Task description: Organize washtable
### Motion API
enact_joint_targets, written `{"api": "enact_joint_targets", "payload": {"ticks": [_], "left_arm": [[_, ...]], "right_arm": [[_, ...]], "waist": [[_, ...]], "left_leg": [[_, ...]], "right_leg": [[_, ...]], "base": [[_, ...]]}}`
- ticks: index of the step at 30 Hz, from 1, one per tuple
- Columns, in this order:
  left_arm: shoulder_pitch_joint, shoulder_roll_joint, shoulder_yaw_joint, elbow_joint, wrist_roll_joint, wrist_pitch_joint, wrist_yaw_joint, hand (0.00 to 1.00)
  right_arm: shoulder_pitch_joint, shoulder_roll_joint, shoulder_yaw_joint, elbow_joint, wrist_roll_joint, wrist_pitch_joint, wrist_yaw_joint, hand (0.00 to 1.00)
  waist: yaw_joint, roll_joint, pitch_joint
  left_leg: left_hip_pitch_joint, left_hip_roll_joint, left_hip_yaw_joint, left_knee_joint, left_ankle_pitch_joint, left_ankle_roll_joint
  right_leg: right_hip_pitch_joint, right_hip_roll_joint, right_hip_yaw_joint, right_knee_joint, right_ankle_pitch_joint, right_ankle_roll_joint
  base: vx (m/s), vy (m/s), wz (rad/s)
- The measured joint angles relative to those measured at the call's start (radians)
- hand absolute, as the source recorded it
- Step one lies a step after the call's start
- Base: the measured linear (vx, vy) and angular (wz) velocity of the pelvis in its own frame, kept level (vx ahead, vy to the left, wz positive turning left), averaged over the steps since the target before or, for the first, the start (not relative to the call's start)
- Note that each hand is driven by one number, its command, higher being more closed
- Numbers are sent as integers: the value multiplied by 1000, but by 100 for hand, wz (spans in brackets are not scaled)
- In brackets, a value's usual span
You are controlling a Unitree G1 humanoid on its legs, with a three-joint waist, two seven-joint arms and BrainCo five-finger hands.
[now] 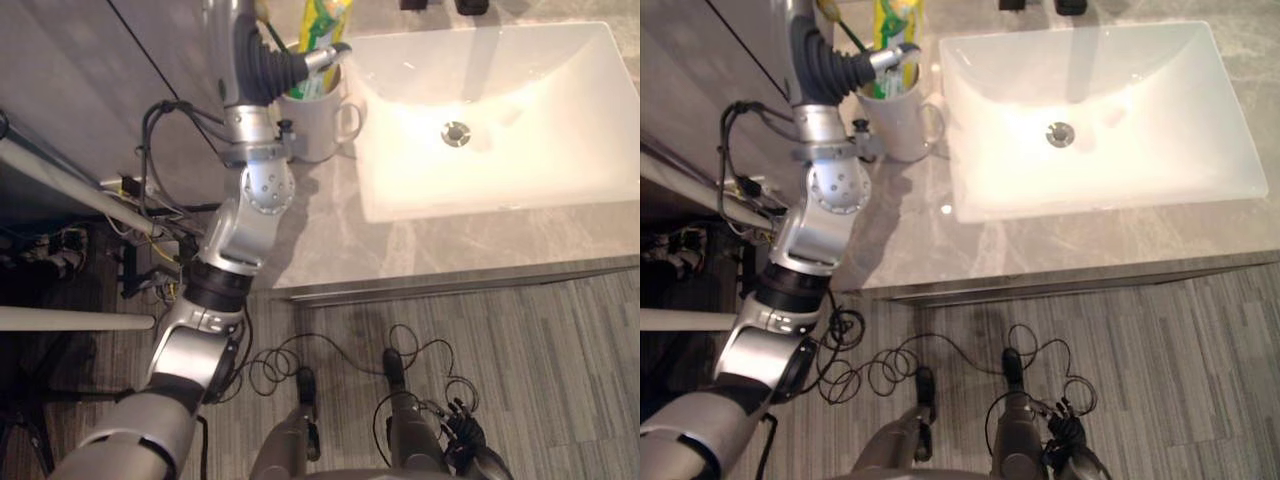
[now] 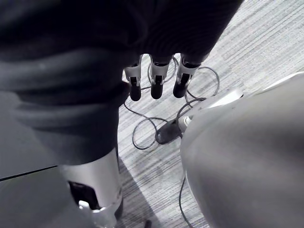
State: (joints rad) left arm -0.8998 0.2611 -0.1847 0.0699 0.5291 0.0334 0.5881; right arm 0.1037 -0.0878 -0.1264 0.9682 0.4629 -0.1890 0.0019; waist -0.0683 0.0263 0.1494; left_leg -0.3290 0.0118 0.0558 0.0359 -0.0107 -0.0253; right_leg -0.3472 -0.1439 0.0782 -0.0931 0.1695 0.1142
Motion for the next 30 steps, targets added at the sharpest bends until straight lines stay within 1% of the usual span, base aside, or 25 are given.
{"api": "enact_joint_targets", "payload": {"ticks": [4,8,11,12,13,15,17,18,20,22,24,25,28,30], "left_arm": [[46,-1,0,-10,0,0,0,0],[74,-1,2,-33,0,0,0,0],[102,-3,5,-68,0,-1,0,0],[113,-4,6,-83,0,-1,0,0],[130,-5,11,-107,0,-2,-1,0],[164,-11,35,-143,0,-3,0,0],[190,-17,41,-167,-8,-7,0,0],[213,-21,41,-194,-8,-12,-1,0],[270,-24,39,-255,-9,-27,-1,0],[337,-36,36,-315,-19,-59,-7,0],[386,-54,28,-348,-45,-81,-24,0],[439,-68,20,-376,-75,-102,-44,0],[508,-79,13,-397,-177,-158,-91,0],[538,-81,-10,-401,-258,-180,-126,0]], "right_arm": [[1,0,-1,0,0,0,-1,0],[2,0,-3,-1,0,0,-3,0],[12,1,-5,-1,-1,0,-4,0],[20,2,-16,-2,-1,0,-3,0],[21,2,-30,-1,-1,1,-4,0],[24,2,-40,0,-1,2,-7,0],[26,4,-40,-1,-1,2,-7,0],[30,4,-40,-3,-1,1,-7,0],[37,5,-42,-9,-1,1,-7,0],[54,8,-43,-11,0,2,-7,0],[66,17,-51,-9,0,3,-7,0],[76,23,-67,-9,0,3,-7,0],[81,23,-77,-1,0,5,-7,0],[86,25,-82,1,0,16,-7,0]], "waist": [[3,11,-7],[6,14,-8],[12,15,-10],[24,19,-15],[26,24,-22],[30,32,-29],[31,34,-31],[31,34,-41],[36,34,-55],[47,33,-79],[58,33,-81],[58,32,-98],[60,28,-121],[61,21,-130]], "left_leg": [[4,0,-2,0,0,0],[16,1,-2,0,0,0],[27,1,-2,2,0,0],[29,1,-2,2,0,0],[29,1,-2,2,0,0],[36,2,-6,2,0,0],[53,4,-16,2,0,0],[57,5,-21,2,0,0],[67,4,-22,1,0,0],[72,5,-26,0,0,0],[96,6,-31,0,0,0],[107,6,-37,-2,0,-1],[122,6,-41,-16,0,-1],[131,6,-43,-26,5,-5]], "right_leg": [[6,0,-2,0,0,0],[17,0,-2,0,0,0],[31,0,-2,0,0,0],[32,1,-3,0,0,0],[32,0,-3,0,0,0],[40,1,-8,0,0,0],[63,2,-20,-1,0,0],[70,3,-25,-2,-1,0],[82,2,-26,-2,-1,0],[90,2,-32,-3,-2,0],[118,2,-42,-3,-7,-2],[133,1,-50,-3,-12,-4],[145,1,-56,-2,-25,-2],[153,-3,-74,-2,-47,-3]], "base": [[9,3,0],[0,0,0],[42,17,0],[42,16,0],[42,16,1],[44,13,4],[51,14,12],[43,16,13],[40,21,5],[39,23,5],[20,20,12],[11,23,14],[0,12,7],[-12,-6,5]]}}
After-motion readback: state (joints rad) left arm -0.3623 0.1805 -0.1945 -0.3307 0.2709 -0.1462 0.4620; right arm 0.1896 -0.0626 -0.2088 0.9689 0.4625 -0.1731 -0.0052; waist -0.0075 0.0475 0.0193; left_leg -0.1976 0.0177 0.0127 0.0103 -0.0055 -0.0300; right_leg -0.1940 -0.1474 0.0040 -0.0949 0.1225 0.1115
